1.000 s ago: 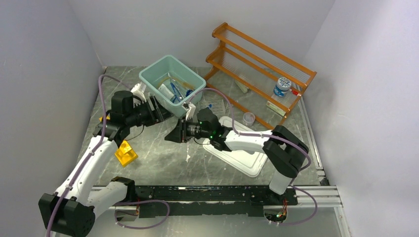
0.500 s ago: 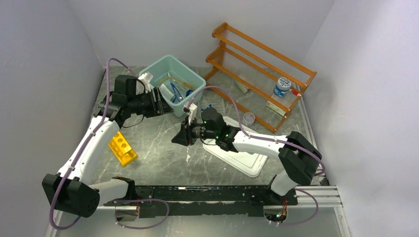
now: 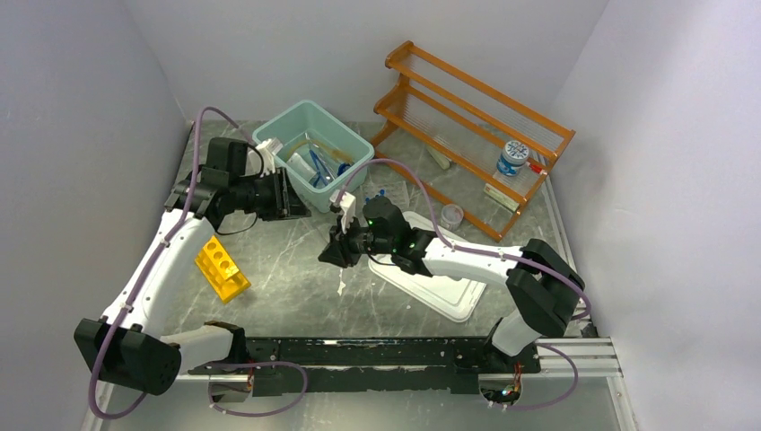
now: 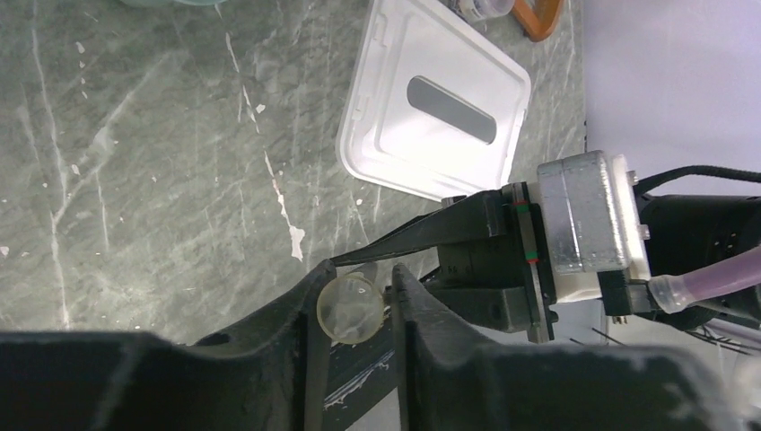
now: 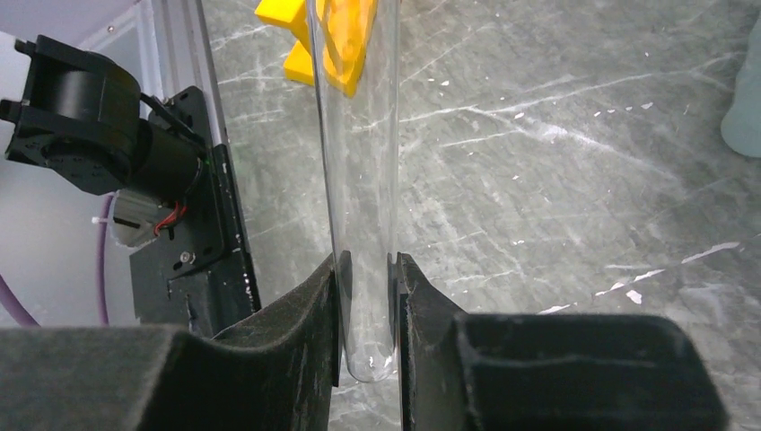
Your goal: Organize the chemistry lab equipment
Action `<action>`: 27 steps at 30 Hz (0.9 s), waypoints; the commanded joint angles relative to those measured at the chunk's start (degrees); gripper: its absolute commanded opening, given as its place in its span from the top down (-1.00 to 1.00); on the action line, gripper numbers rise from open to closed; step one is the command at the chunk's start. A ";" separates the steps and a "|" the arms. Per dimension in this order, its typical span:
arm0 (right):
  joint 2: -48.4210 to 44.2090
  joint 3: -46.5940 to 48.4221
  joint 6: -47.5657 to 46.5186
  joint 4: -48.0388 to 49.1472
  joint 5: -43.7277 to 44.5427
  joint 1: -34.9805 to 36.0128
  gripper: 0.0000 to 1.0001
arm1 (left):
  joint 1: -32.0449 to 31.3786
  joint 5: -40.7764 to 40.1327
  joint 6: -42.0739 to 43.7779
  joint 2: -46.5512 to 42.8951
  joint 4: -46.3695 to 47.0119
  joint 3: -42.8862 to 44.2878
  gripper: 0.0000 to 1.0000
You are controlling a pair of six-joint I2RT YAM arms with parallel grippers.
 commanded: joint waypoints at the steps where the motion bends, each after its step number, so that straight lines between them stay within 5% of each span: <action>1: -0.73 1.85 -3.81 -0.38 -0.07 0.03 0.70 | 0.09 2.17 1.61 -0.01 -2.03 1.40 0.43; 7: -0.97 1.87 -4.71 -0.99 0.23 0.05 0.62 | 0.09 2.07 2.96 0.70 -1.82 2.31 0.80; 13: -1.13 3.99 -0.74 -3.43 6.93 0.06 -0.32 | 0.09 -8.20 4.50 0.34 -3.33 4.68 0.83; 16: -3.49 4.04 1.31 -5.35 14.74 -0.04 -0.57 | 0.09 -20.31 5.74 0.69 -5.28 7.33 0.83; 20: -7.43 3.67 3.27 -9.39 20.57 -0.25 -0.62 | 0.38 -37.36 7.91 2.92 -8.37 12.67 0.83; 27: -14.56 -1.89 8.71 -9.58 23.15 -0.34 -0.62 | 3.87 -55.84 6.40 4.15 -8.06 16.60 0.81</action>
